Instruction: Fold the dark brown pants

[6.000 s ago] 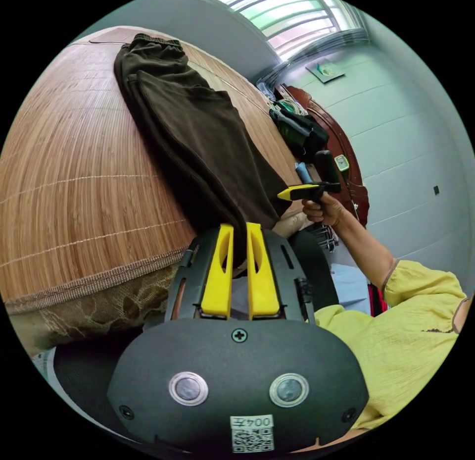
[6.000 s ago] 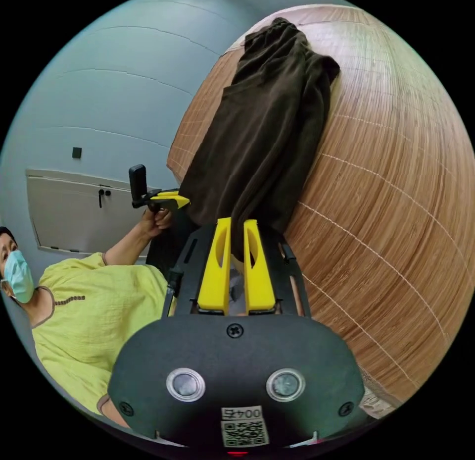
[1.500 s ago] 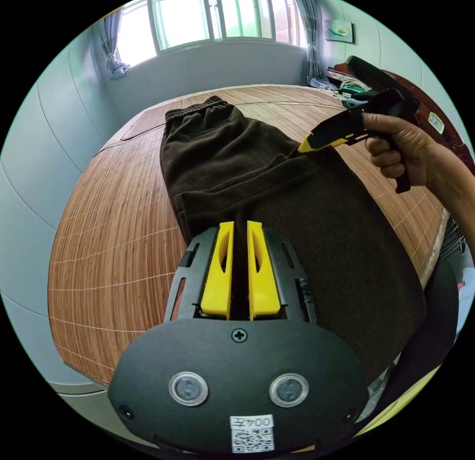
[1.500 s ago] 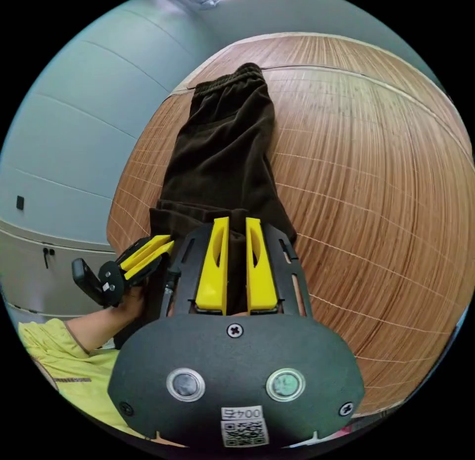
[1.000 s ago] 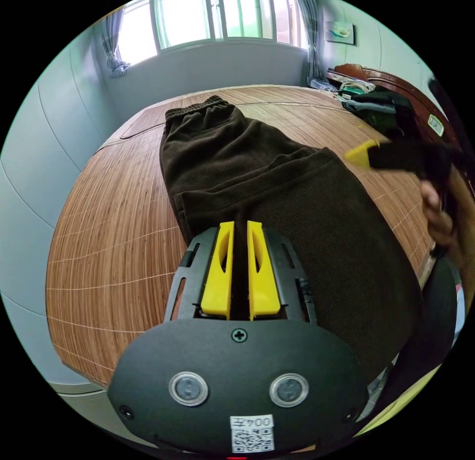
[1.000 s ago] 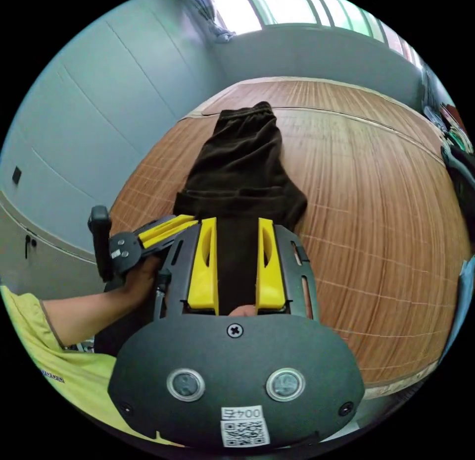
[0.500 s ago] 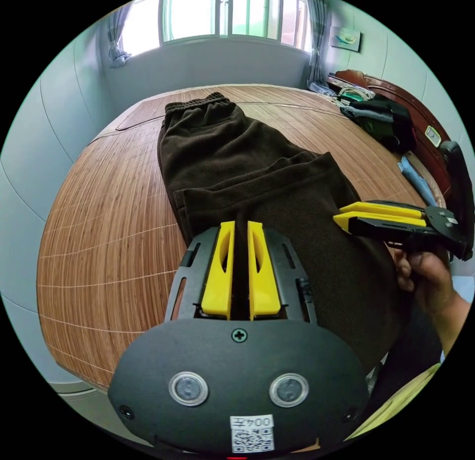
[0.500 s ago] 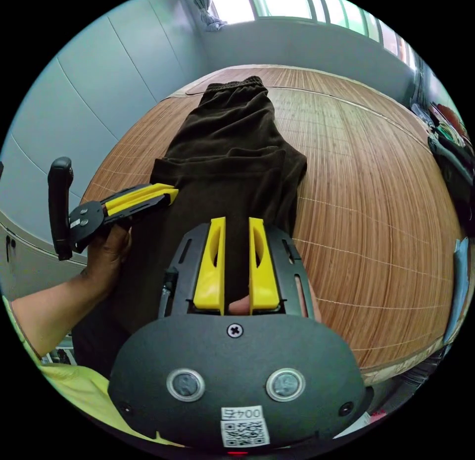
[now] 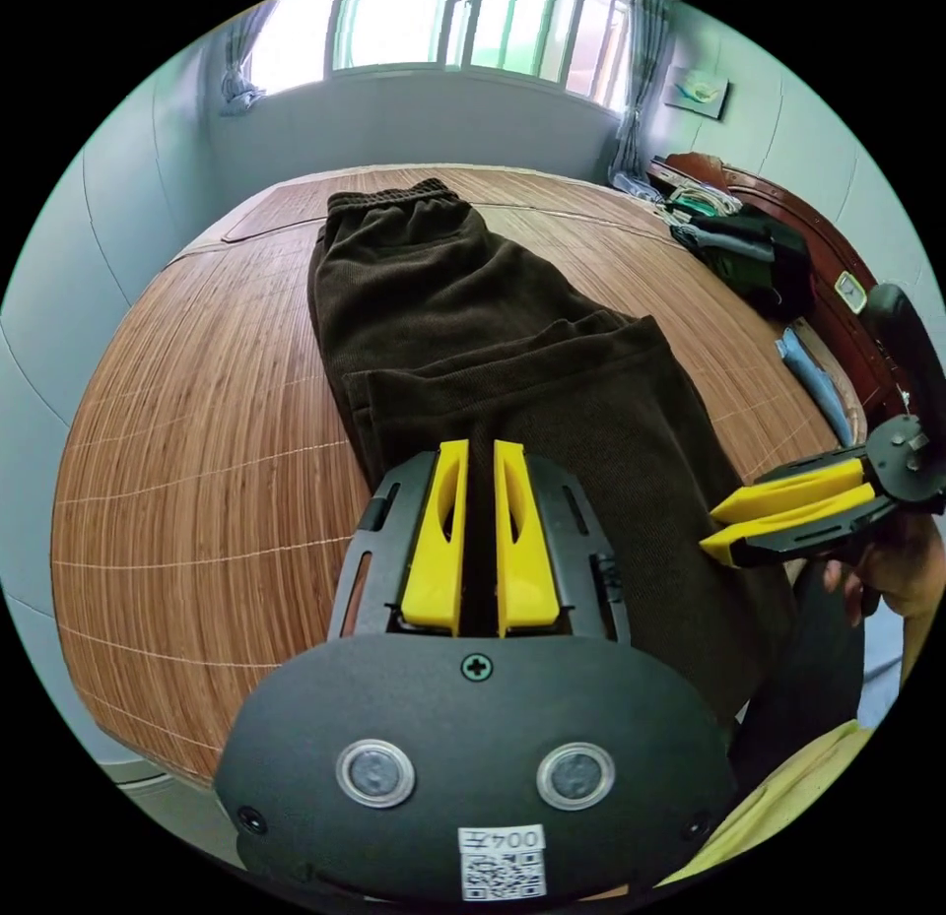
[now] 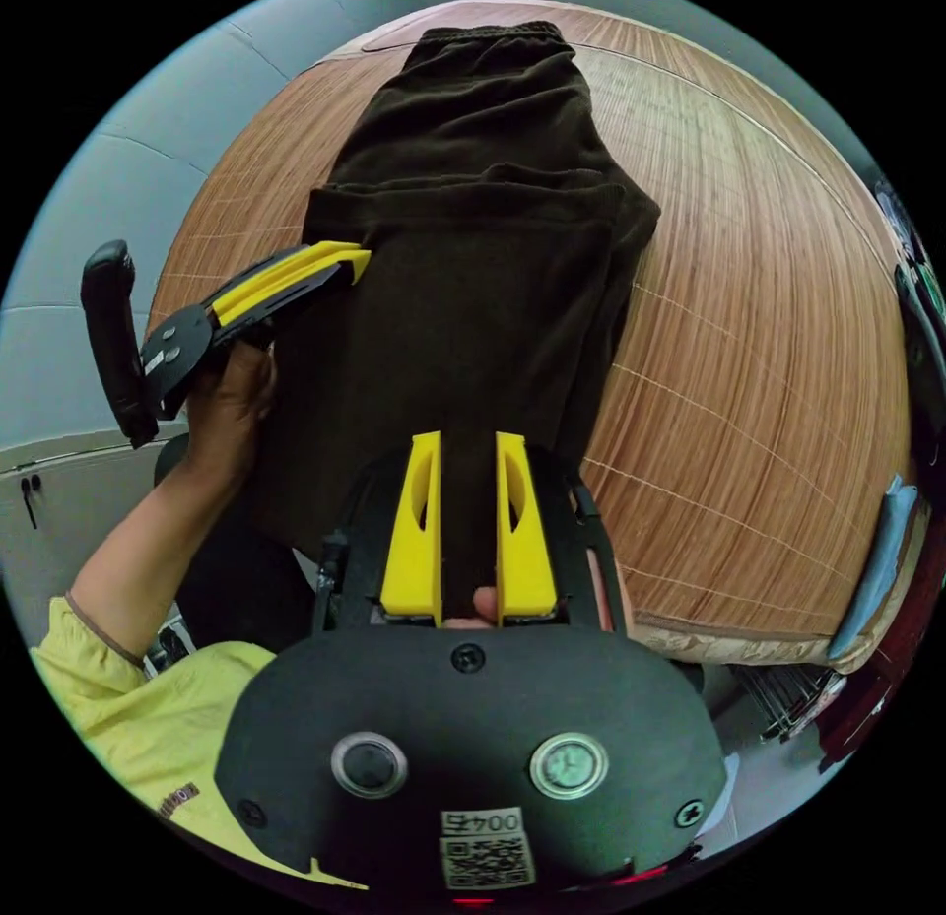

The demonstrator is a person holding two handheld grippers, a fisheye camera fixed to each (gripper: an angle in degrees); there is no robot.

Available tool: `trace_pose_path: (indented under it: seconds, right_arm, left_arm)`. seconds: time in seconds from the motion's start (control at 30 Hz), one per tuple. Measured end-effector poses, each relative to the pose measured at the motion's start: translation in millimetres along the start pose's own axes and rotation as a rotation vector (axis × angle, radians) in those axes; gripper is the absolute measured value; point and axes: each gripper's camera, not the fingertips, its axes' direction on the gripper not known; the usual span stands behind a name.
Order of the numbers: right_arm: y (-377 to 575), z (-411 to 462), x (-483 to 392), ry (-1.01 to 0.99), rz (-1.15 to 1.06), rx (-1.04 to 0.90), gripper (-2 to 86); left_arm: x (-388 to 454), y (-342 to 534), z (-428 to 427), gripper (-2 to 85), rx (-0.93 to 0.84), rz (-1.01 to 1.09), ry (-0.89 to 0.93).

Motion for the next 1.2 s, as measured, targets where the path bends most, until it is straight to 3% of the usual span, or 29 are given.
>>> trace_pose_path:
  seconds: [0.13, 0.3, 0.47, 0.7, 0.8, 0.97, 1.13, 1.2]
  right_arm:
    - [-14.3, 4.5, -2.0, 0.007, -0.038, -0.017, 8.2]
    - [-22.2, 6.7, 8.8, -0.065, -0.103, 0.000, 7.6]
    - [-38.3, 9.8, 14.9, -0.109, -0.136, -0.033, 6.9]
    - [-55.5, 15.1, 1.1, -0.042, -0.174, -0.069, 7.1]
    - [-62.1, 18.4, -3.9, -0.020, -0.208, -0.085, 7.3]
    - [-74.4, 22.8, -4.3, -0.026, -0.221, -0.119, 7.1]
    - [-77.4, 22.8, 2.9, -0.063, -0.171, -0.108, 7.1]
    - [-76.9, 22.6, 3.9, -0.066, -0.164, -0.100, 7.1]
  left_arm:
    - [-29.5, -16.9, -4.0, 1.3, -0.007, -0.022, 0.123]
    - [-84.7, -68.5, -26.8, 2.9, 0.147, -0.080, 0.103]
    - [-155.9, -160.1, 20.3, 7.6, 0.040, -0.163, 0.137]
    - [-189.1, -237.7, 75.2, 9.8, -0.024, -0.185, 0.106]
    - [-195.5, -257.5, 94.4, 7.4, -0.029, -0.198, 0.095]
    - [-204.5, -279.4, 117.8, 1.9, -0.065, -0.134, -0.074]
    - [-237.2, -284.9, 119.4, 1.2, -0.047, -0.206, 0.118]
    - [-242.2, -283.1, 107.5, 0.8, -0.003, -0.221, 0.118]
